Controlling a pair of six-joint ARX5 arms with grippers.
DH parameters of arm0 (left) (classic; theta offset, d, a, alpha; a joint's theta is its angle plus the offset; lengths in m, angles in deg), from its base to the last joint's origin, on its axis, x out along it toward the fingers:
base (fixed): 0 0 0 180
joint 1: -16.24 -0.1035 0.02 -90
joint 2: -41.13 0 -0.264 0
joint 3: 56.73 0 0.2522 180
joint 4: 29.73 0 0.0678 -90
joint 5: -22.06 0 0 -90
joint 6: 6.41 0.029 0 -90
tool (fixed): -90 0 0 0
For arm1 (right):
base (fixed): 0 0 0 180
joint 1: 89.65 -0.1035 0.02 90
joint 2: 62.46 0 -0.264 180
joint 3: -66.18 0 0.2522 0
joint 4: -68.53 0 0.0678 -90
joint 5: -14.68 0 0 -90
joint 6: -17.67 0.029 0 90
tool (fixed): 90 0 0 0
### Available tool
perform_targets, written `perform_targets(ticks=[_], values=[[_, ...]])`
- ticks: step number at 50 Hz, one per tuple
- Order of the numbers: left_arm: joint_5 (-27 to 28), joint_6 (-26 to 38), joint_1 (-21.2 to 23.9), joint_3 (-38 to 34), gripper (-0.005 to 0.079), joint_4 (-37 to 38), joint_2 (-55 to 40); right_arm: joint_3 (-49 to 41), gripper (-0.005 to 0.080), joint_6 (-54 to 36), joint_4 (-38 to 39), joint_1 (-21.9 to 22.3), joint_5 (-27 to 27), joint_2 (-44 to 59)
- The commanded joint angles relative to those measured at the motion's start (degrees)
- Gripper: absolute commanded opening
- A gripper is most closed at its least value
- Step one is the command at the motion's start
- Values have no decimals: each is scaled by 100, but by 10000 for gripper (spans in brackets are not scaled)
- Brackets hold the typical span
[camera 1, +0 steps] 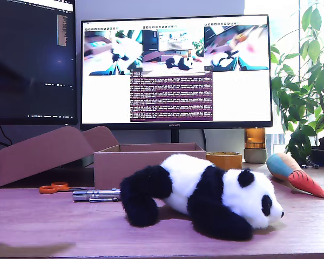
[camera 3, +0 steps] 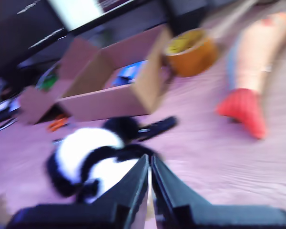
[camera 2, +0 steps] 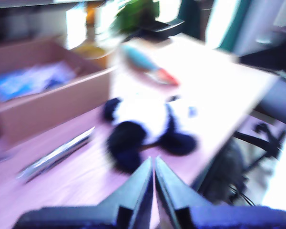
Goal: Pick up the panda toy and place it inside the cardboard box
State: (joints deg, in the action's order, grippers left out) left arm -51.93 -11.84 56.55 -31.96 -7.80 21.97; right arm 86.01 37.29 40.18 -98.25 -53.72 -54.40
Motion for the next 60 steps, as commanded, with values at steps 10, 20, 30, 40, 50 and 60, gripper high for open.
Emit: perform_targets(ticks=[10, 20, 30, 40, 50, 60], values=[[7, 140, 356, -46, -19, -173, 13, 940, -13, -55, -385, -654, 103, 802], [92, 138, 479, -46, -19, -350, 15, 2135, 2, -339, -1021, -1110, 481, 2197], [92, 140, 487, -46, -19, -345, 11, 3600, 326, -1034, -1928, -1517, 533, 4103], [87, 138, 485, -46, -19, -345, 9, 4865, 424, -2406, -2876, -1982, 442, 5768], [87, 92, 485, -46, -18, -197, 9, 5731, 424, -3477, -3335, -2337, -269, 6959], [85, 94, 485, -46, -18, -2, 4, 6063, 444, -4089, -3456, -2463, -852, 7705]])
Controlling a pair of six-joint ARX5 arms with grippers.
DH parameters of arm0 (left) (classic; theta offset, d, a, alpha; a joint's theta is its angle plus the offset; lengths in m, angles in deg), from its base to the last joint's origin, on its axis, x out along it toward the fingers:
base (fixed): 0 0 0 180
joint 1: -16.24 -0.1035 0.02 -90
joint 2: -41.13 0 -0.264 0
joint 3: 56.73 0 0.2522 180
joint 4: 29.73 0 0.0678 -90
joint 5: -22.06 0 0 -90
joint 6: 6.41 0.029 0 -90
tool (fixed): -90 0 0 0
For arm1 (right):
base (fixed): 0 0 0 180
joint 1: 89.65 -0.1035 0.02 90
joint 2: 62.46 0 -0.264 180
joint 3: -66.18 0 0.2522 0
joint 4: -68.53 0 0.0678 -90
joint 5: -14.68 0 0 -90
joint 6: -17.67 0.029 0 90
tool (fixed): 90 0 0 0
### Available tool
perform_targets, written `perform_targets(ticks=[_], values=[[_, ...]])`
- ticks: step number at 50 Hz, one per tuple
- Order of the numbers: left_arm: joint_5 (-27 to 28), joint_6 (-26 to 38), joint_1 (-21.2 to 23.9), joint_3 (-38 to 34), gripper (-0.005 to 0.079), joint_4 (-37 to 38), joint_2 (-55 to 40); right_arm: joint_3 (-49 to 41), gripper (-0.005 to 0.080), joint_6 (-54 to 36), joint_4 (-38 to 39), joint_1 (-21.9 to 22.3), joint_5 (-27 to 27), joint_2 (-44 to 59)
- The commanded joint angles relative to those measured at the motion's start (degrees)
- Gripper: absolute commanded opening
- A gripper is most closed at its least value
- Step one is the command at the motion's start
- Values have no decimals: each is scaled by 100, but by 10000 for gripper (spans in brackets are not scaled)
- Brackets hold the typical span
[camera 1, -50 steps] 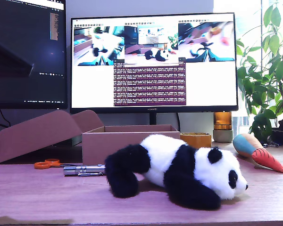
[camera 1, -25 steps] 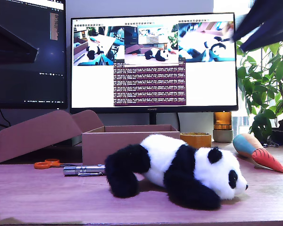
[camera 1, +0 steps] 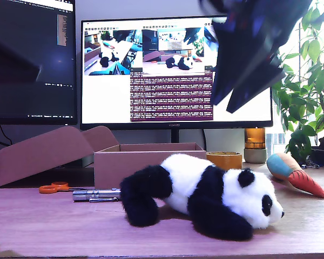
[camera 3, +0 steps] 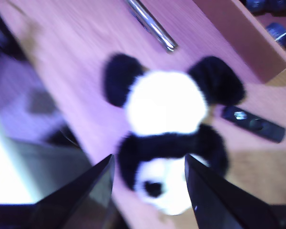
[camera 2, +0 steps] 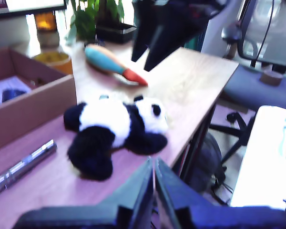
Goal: Pick up the panda toy and place it inside the cardboard box
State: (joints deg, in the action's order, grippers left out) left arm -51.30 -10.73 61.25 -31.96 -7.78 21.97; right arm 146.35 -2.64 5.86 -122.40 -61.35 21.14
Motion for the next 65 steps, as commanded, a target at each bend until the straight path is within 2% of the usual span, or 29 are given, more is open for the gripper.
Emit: perform_targets(ticks=[1, 7, 24, 54, 61, 65], values=[[22, -17, 15, -46, -18, 13, 4, 28, 452, -114, -4, -55, -144, 210], [22, -17, 15, -46, -18, 81, 4, 28, 466, -267, 39, -68, -413, 525], [20, -17, 15, -46, -18, 87, 4, 31, 467, -374, 601, -146, -420, 1121], [0, -20, 15, -46, -18, 129, 4, 31, 462, -525, 584, -136, -415, 1786], [0, -20, 15, -46, -18, 173, 4, 31, 426, -525, 605, -138, -415, 1832], [0, -20, 15, -46, -18, 225, 4, 31, 354, -522, 619, -138, -415, 1832]])
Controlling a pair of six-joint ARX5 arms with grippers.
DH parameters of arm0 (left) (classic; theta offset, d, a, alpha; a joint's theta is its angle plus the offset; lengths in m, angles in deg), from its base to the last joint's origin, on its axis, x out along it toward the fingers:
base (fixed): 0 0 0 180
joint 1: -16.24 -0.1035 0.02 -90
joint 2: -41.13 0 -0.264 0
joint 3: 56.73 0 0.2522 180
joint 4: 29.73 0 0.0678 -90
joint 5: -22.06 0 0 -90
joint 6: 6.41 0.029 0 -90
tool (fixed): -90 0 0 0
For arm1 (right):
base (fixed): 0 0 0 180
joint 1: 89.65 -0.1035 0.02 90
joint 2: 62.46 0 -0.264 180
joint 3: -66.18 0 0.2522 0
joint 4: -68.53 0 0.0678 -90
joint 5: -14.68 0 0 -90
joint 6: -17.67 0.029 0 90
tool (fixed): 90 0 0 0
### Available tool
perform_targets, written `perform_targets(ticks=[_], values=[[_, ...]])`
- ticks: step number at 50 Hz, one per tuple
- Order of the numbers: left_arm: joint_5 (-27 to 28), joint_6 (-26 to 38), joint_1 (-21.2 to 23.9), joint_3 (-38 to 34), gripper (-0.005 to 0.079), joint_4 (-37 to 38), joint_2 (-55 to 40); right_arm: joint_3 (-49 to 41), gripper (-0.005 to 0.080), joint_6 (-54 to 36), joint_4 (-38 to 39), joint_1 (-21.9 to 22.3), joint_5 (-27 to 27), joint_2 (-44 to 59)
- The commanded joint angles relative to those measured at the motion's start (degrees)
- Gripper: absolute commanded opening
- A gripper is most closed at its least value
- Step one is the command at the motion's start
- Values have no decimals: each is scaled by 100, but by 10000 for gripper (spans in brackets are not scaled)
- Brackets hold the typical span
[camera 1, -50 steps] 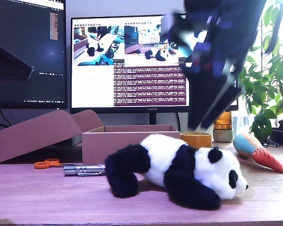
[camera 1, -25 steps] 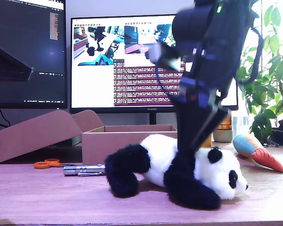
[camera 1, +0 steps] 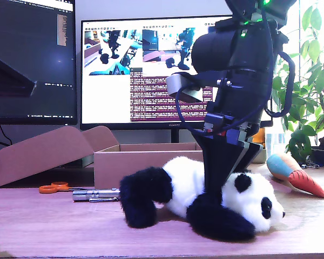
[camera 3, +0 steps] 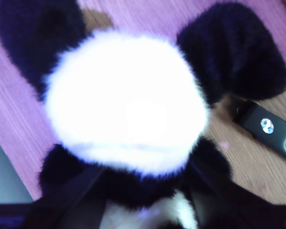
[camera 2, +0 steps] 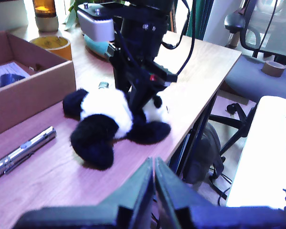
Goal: Pick up the panda toy and place it inside the cardboard box
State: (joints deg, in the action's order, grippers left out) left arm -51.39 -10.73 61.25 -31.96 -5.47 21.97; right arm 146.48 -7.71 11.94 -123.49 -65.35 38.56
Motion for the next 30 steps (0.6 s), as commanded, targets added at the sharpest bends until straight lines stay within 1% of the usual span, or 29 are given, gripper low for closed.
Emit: perform_targets(ticks=[1, 7, 10, 12, 18, 30], values=[[11, -20, 15, -46, -18, 9, 4, 17, 325, -15, 11, -28, -17, 90], [11, -24, 15, -46, -18, 24, 4, 17, 152, -9, 9, -28, -15, 90], [11, -24, 15, -46, -18, 24, 4, 17, 90, -7, -9, -28, -15, 90], [11, -22, 15, -46, -18, 22, 4, 17, 67, 0, -24, -33, -15, 90], [9, -22, 15, -46, -18, 24, 4, 20, 50, 11, -107, -59, -15, 90], [9, -22, 15, -46, -18, 22, 4, 103, 50, 17, -343, -61, -13, 81]])
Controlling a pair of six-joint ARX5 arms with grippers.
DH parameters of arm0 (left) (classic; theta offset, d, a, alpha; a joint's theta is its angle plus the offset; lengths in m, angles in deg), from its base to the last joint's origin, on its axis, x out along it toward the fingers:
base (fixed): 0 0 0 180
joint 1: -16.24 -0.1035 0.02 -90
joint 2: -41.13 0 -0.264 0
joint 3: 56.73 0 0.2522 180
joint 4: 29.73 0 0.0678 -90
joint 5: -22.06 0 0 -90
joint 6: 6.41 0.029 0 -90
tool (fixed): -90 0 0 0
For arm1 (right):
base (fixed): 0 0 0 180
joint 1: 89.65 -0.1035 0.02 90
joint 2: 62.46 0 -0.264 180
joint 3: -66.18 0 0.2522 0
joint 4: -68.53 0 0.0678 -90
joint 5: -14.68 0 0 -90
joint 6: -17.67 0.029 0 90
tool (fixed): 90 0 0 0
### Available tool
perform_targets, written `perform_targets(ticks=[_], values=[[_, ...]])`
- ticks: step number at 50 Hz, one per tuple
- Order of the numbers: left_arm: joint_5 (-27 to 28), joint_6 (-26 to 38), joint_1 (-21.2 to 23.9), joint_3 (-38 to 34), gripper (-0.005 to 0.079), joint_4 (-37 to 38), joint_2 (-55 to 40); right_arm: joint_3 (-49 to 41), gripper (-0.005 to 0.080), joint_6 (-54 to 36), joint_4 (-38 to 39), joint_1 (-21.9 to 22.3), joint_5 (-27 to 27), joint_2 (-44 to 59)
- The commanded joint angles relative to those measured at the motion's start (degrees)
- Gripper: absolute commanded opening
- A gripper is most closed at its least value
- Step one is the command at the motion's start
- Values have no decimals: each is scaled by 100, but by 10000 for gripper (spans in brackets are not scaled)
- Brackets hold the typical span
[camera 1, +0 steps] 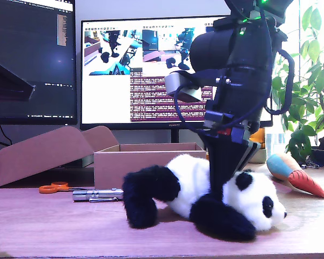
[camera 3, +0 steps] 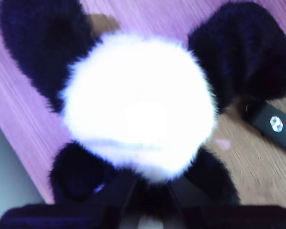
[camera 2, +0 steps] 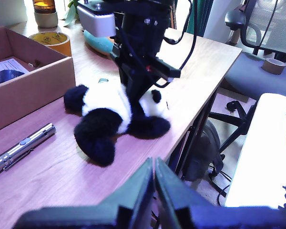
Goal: Pick up the panda toy and place it inside the cardboard box
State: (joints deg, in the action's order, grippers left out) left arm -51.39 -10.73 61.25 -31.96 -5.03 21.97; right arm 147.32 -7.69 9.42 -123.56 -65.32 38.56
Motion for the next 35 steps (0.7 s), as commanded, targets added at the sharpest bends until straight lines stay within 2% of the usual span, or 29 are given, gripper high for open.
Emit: perform_targets(ticks=[1, 35], values=[[9, -22, 15, -46, -18, -20, 4, 39, 50, 15, -107, -52, -15, 81], [11, -20, 15, -46, -18, -20, 4, 1976, 50, 310, -1093, -59, -7, 81]])
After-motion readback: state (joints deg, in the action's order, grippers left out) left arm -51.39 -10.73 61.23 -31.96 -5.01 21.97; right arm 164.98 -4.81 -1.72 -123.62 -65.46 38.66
